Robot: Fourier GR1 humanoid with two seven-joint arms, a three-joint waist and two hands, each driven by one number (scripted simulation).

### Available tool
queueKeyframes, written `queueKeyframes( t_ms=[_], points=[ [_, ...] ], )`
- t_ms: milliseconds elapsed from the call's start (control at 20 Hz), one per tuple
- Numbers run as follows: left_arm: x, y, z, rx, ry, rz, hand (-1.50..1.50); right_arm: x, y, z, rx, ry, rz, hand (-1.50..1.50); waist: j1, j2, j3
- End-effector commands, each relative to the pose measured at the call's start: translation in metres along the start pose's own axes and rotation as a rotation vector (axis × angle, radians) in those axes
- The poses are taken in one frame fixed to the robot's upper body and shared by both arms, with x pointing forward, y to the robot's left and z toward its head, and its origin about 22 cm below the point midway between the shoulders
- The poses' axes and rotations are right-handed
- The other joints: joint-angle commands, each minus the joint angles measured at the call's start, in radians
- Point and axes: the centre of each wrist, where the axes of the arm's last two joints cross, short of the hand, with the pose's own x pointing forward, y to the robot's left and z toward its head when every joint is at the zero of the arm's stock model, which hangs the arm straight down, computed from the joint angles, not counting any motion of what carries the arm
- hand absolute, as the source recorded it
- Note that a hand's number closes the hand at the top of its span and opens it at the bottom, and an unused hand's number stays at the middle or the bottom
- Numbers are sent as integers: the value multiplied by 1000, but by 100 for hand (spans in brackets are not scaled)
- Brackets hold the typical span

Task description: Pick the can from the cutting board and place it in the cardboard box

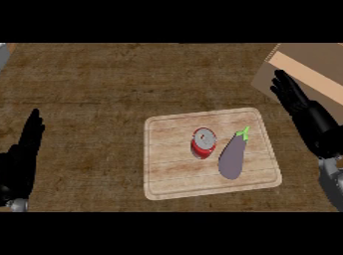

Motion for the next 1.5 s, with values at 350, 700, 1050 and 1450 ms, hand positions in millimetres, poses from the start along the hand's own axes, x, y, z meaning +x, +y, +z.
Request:
queueKeyframes(
  t_ms=[350, 700, 1050, 1450],
  points=[
    [5, 4, 4, -102, 84, 225, 0, 1, -22, 24, -837, -29, 184, -150, -118, -60, -34],
    [19, 30, -8, -166, 50, 285, 0, 11, 74, 56, -836, -303, 331, -150, -58, -45, -29],
    [18, 32, -9, -185, 41, 282, 0, -32, 72, 90, -565, 182, 602, -150, -48, -35, -40],
    [24, 22, -15, -222, 26, 302, 0, -4, 87, 69, -419, 538, 760, -150, -8, -25, -38]
  ],
)
